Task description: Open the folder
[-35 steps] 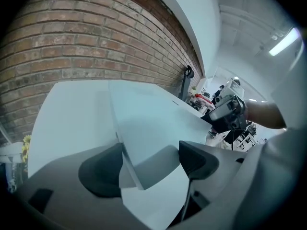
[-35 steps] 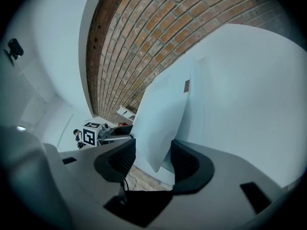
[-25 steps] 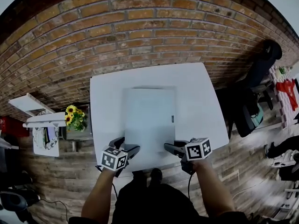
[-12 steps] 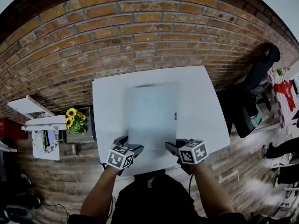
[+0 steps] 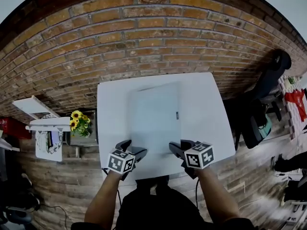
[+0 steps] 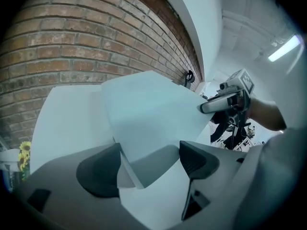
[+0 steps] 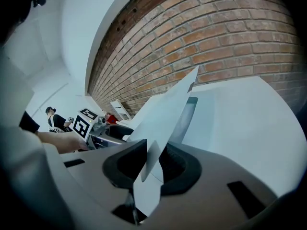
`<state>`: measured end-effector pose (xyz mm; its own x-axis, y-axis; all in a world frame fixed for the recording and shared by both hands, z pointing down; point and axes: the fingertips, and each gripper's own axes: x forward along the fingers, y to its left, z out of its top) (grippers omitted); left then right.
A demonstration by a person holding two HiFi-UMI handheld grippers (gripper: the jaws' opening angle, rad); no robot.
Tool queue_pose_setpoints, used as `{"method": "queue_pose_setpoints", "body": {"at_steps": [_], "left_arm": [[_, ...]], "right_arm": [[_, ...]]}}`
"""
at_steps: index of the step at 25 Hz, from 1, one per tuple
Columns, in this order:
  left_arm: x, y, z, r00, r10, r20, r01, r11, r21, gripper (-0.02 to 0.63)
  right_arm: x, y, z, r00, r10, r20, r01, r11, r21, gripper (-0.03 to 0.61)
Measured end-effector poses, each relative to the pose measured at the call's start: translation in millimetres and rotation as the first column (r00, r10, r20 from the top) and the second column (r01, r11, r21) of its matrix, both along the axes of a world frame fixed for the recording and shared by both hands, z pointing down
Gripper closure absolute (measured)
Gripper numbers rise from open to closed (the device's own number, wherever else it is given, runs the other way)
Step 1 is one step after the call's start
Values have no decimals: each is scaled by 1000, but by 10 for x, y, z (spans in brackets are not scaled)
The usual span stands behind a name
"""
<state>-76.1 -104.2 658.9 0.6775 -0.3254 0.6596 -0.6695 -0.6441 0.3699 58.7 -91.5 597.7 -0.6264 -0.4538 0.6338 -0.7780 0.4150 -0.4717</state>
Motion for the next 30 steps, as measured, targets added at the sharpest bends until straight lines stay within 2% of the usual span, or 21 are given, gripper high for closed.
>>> {"method": "queue_pose_setpoints", "body": {"at_steps": [8,14,18,21,23,25,28,30], "left_arm": [[-67,91,-348,995,28,94,-44,985,170,227],[-448,189,-547,996,-53,75,34,972,234,227],[-835,228,-588,995,-90,49,75,968,241,227],[-1009,227,-557,996,-73,53,57,965,255,227],[-995,168,-539,996,-44,77,20,955,296,227],[-954,64,-597,994,-37,106,-3,935,355,227],[-990,-126,-755,989,-95,111,39,903,428,233],[-1061,-219,-811,987,-129,96,73,890,449,289]], "right_arm": [[-331,-198,-492,993,-111,42,105,987,125,483],[-847,-311,-751,979,-205,-9,203,957,206,475],[-1293,-375,-842,974,-226,-31,227,944,240,434],[-1609,-424,-939,977,-213,-35,214,936,281,366],[-1785,-446,-1001,975,-216,-45,219,925,311,343],[-1958,-433,-1050,969,-242,-57,247,909,336,311],[-2172,-376,-1132,951,-300,-78,307,873,380,281],[-2234,-337,-1173,939,-334,-88,340,849,406,281]]}}
